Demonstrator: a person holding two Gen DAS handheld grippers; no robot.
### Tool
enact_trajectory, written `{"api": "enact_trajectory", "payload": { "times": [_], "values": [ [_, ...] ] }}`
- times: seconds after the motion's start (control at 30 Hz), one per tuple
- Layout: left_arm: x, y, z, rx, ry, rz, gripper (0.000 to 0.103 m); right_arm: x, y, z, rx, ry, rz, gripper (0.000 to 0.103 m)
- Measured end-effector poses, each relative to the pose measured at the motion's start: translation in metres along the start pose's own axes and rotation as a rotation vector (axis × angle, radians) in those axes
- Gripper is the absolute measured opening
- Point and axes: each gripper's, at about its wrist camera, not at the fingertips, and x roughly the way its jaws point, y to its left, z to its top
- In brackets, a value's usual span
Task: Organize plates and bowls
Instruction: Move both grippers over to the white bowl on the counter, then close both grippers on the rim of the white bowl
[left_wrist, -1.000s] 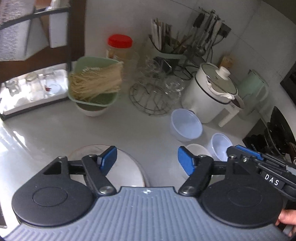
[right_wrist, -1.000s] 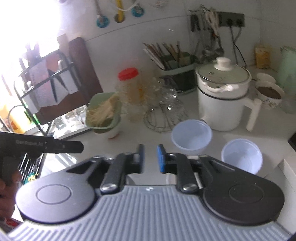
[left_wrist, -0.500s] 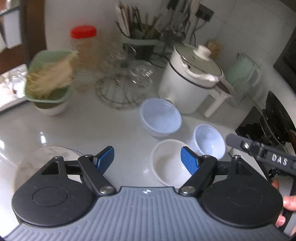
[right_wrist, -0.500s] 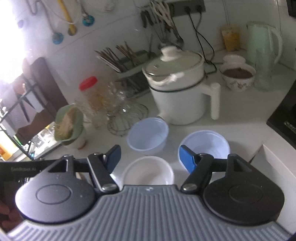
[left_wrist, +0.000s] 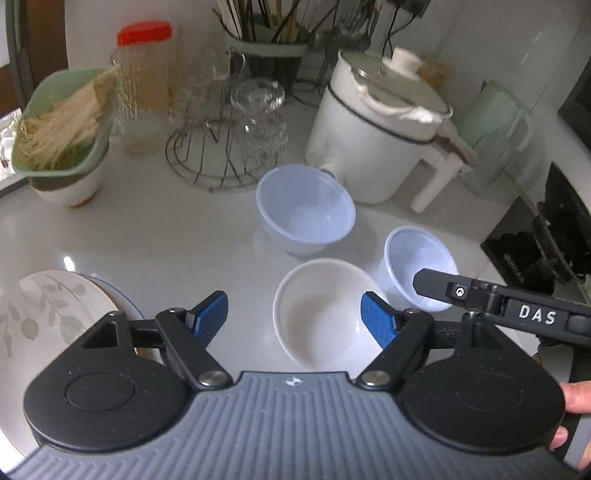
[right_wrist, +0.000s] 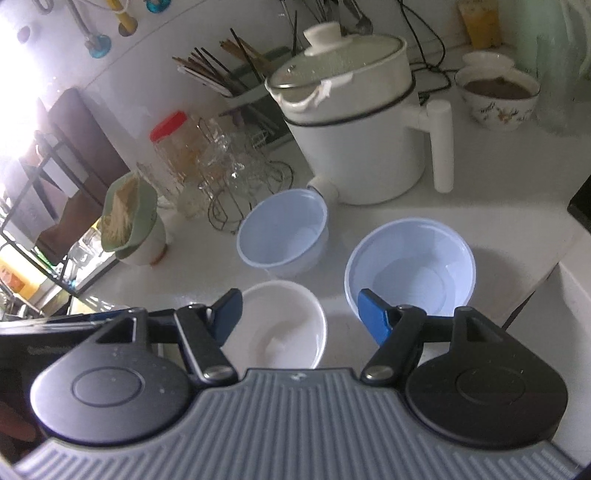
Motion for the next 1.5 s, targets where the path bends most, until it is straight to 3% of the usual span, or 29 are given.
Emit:
{"api": "enact_trajectory", "payload": {
  "times": [0.13,0.2,0.4,0.6,0.83,0.93,0.97,1.07,1.2,1.5],
  "values": [
    [0.018,0.0,-0.003,-0.027,0.04,-0.026,0.082,0.015,-0.012,-0.002,0.043,0.07,0.048,0.071],
    [0.024,-0.003,-0.006,-0.002,0.043,0.004,0.082,0.025,-0.014,-0.005,0.05,0.11,0.076,0.069],
    [0.04,0.0,-0.013,-0.013,0.075,0.027,0.077,0.043,-0.012,-0.018,0.039,0.175,0.071,0.057],
    [0.052,0.006,-0.02,-0.063,0.102,0.026,0.058,0.05,-0.016,-0.023,0.055,0.179,0.038,0.039],
    [0.057,0.009,-0.022,-0.103,0.088,0.011,0.033,0.053,-0.021,-0.027,0.062,0.192,0.051,0.033],
    [0.058,0.009,-0.024,-0.118,0.086,-0.001,0.028,0.056,-0.02,-0.028,0.056,0.207,0.055,0.024],
    [0.059,0.01,-0.025,-0.128,0.089,-0.007,0.027,0.057,-0.02,-0.027,0.059,0.211,0.054,0.02],
    [0.057,0.017,-0.025,-0.212,0.097,-0.04,0.027,0.058,-0.015,-0.027,0.03,0.209,0.034,0.02],
    [0.045,0.024,-0.024,-0.228,0.068,-0.042,0.027,0.058,-0.011,-0.027,0.028,0.214,0.057,0.018],
    [0.026,0.044,-0.024,-0.231,0.022,0.033,0.027,0.066,0.019,-0.023,-0.055,0.206,0.124,0.018]
  ]
}}
